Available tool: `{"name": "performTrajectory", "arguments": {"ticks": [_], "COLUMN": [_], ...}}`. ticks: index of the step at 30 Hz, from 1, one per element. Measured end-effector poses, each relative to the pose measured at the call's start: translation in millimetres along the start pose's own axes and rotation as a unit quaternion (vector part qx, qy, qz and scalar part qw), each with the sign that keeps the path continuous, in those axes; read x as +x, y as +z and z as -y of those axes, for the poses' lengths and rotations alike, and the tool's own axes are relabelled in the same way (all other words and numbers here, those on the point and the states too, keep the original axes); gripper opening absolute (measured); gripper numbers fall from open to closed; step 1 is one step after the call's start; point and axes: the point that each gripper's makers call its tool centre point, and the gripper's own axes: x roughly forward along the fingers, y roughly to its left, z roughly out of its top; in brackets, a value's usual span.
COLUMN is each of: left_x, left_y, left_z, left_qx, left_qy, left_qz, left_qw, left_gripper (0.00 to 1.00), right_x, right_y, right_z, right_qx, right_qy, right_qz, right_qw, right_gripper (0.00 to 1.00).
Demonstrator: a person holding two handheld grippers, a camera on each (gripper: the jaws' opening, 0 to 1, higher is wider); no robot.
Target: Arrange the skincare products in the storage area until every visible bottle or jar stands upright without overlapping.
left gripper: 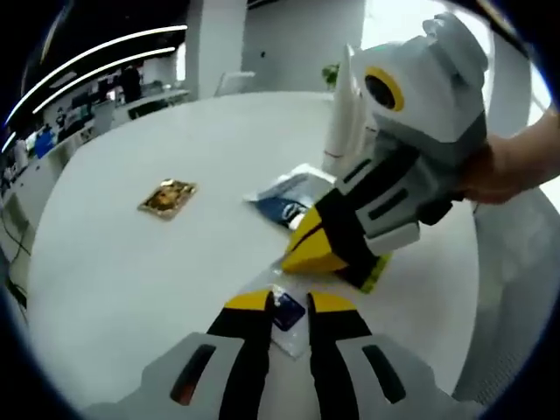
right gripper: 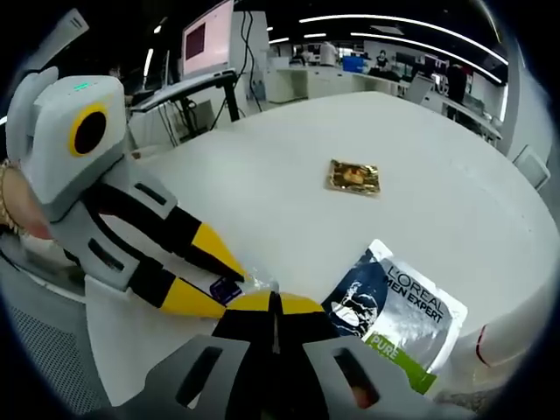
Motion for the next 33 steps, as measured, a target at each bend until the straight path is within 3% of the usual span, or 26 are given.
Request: {"name": "performTrajectory", "arguments": {"ticks": [6,11,19,24,33], "left_x": [-1,-1,-1,-2,-3], "left_y": [0.3,-0.4,-2.4,-2.2,0.9], "left_z": [2.1,0.8,-1.1,0.7,4.4], "left_qx": [0.008,0.006,-0.003,0.000,-0.008], "left_qy": [0.003,0.003,0.003,0.003,-0.004], "left_qz": [-0.003,-0.004,-0.006,-0.006,-0.007], "left_qw": [1.0000,1.0000,1.0000,1.0000,0.9999], "left_gripper": [0.15,0.15,0.16,0.16,0.20], "right_x": [-1,-14,-14,-12,-8], "right_y": [4.4,22.9,17.0,12.4,4.4], "right_z": [4,4,9,-3,-7], "right_qx": [-0.043,-0.052,-0.046,-0.044,0.001], "right_qy": [-0.015,-0.015,-0.020,0.003,0.014], "right_qz": [0.016,0.043,0.038,0.027,0.015], "right_qw": [0.9988,0.9976,0.9980,0.9986,0.9998], "right_gripper": [0.10,0.11,0.15,0.11,0.13]}}
